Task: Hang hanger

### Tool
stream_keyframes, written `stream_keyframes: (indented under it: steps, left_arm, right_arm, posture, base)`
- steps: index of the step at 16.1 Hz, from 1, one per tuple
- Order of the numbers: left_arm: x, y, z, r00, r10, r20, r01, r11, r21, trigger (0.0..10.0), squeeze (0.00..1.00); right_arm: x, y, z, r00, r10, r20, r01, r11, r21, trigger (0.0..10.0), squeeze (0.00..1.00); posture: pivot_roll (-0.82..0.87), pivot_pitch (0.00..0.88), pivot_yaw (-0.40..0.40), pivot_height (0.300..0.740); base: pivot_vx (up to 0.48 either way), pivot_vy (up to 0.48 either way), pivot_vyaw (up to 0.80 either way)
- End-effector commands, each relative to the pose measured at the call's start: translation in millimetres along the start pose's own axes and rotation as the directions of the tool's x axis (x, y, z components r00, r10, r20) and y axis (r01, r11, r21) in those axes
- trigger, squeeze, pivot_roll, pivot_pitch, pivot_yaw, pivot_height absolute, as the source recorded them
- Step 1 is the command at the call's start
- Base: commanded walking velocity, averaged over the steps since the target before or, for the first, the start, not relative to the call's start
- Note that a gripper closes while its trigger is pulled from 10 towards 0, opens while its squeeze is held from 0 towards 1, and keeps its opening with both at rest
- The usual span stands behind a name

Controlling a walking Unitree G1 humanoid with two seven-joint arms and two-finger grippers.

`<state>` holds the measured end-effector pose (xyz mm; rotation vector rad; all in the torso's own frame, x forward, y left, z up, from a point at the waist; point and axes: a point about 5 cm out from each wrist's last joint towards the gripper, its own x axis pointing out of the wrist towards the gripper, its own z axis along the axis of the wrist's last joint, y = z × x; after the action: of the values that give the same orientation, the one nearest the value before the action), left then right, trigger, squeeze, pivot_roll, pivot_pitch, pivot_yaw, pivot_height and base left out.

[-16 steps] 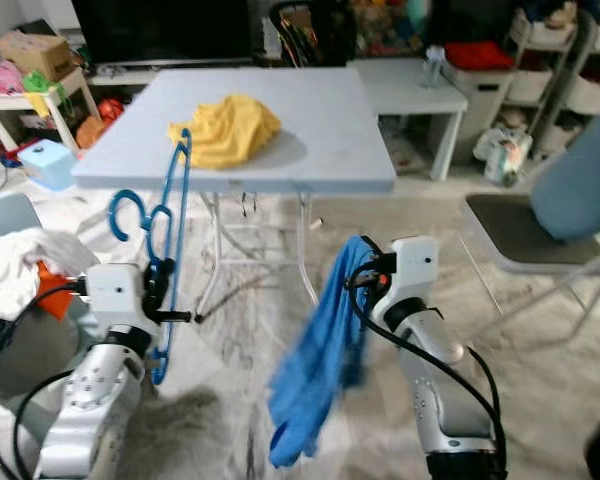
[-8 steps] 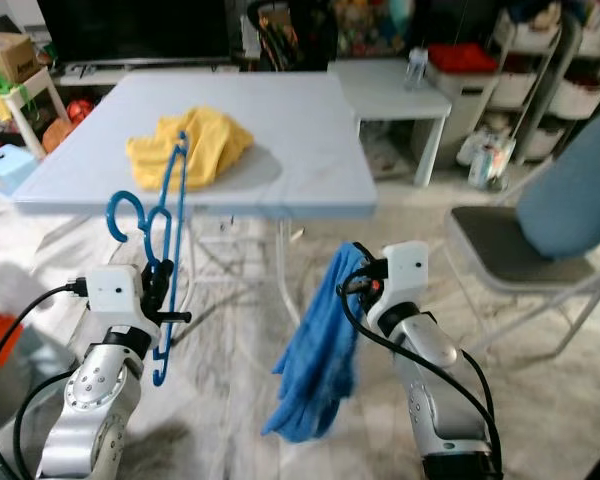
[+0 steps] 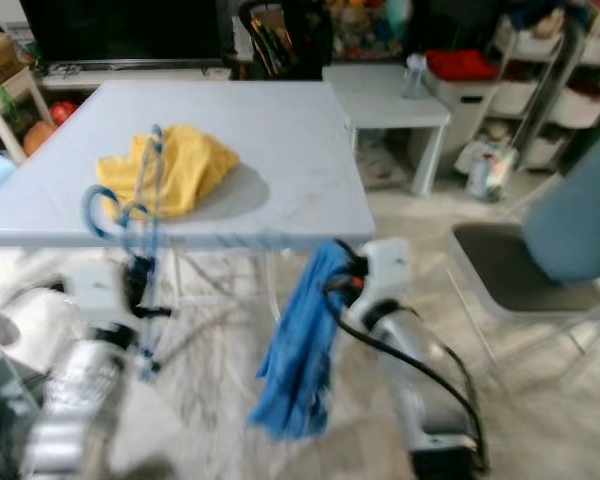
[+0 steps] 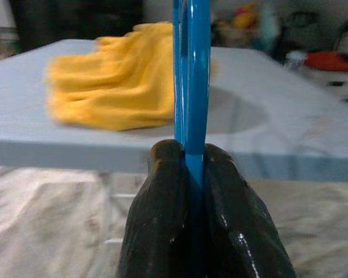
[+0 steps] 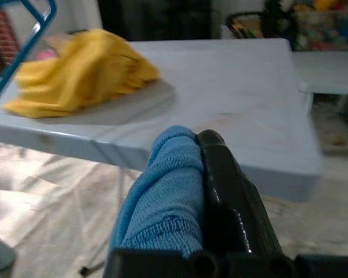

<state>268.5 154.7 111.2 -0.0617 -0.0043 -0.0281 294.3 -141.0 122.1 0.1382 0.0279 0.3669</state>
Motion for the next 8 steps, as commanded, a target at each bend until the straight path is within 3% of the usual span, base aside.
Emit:
stream_keyframes:
  steps: [1, 8]
  left_arm:
    - [0.9, 8.1, 6.7, 1.000, 0.023, 0.019, -0.023, 1.000, 0.004, 10.0, 0.00]
    - [3.3, 5.8, 6.5, 1.000, 0.025, 0.008, -0.025, 1.000, -0.014, 10.0, 0.00]
  right_arm:
    - [4.1, 6.0, 8.4, 0.999, 0.015, 0.046, -0.015, 1.000, -0.011, 10.0, 0.00]
    - [5.6, 6.2, 7.0, 0.999, 0.021, 0.040, -0.021, 1.000, -0.010, 10.0, 0.00]
  posture:
    - [-0.03, 0.000, -0.018, 0.740]
    - [-0.03, 0.000, -0.023, 0.740]
  base:
    - [0.401, 0.262, 0.00]
    - [0.035, 0.436, 0.00]
